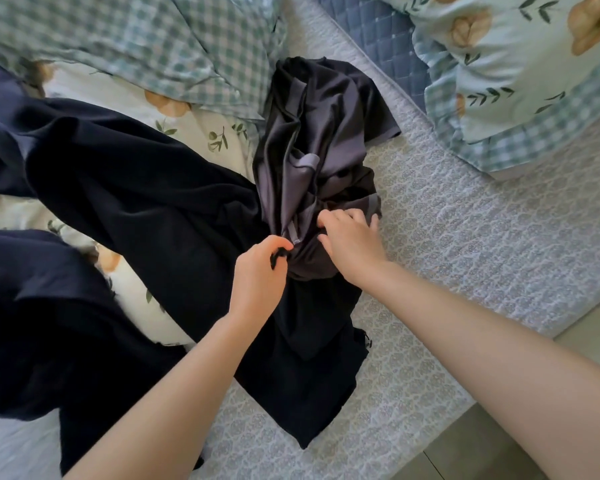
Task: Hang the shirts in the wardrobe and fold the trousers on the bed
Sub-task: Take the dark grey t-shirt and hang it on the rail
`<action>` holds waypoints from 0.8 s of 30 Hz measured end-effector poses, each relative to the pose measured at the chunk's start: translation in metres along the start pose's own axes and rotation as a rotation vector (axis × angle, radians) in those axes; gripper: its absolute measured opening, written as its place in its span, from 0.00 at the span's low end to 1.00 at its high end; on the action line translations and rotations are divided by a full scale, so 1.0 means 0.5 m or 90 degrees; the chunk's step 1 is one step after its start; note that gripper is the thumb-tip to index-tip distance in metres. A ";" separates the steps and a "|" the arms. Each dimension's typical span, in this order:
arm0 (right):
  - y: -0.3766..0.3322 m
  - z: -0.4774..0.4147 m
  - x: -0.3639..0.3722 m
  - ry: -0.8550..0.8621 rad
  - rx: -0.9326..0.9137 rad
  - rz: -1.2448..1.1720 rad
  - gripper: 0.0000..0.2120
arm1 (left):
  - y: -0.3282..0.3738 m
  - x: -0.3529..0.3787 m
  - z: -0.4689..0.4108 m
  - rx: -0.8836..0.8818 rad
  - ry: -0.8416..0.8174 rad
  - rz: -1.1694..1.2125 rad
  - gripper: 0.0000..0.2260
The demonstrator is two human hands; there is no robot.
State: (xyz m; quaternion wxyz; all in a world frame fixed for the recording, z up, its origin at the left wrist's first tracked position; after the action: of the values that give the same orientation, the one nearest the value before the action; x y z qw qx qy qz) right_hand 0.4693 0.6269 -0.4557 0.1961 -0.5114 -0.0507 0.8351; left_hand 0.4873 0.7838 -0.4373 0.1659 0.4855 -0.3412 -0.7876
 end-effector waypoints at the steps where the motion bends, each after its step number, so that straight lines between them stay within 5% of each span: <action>1: 0.000 0.008 -0.004 0.019 -0.001 -0.007 0.09 | -0.003 -0.003 0.015 -0.017 0.004 0.030 0.10; 9: 0.001 0.118 0.010 0.058 -0.058 -0.239 0.06 | 0.001 -0.026 0.116 -0.151 0.057 0.227 0.11; 14: -0.039 0.238 0.016 0.086 -0.122 -0.286 0.04 | 0.008 -0.032 0.168 -0.219 0.091 0.323 0.04; 20: -0.089 0.363 0.012 0.057 -0.187 -0.307 0.02 | 0.019 -0.029 0.217 -0.296 0.070 0.340 0.17; 24: -0.082 0.430 0.007 0.010 -0.142 -0.331 0.03 | 0.059 -0.028 0.250 -0.238 -0.012 0.304 0.05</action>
State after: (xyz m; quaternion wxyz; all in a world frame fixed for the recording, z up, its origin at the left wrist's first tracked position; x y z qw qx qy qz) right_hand 0.2915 0.6910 -0.3455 0.3467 -0.5063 -0.2702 0.7419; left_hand 0.3822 0.8182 -0.3709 0.4298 0.3449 -0.2967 -0.7799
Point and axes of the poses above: each hand's wrist, its own z-axis away from the middle knuckle, its own x-axis out of the palm, y = z × x, the point moved 9 cm from there along -z, towards the middle knuckle, and after that the axes turned 7 degrees about -y, right-handed, at the moved point
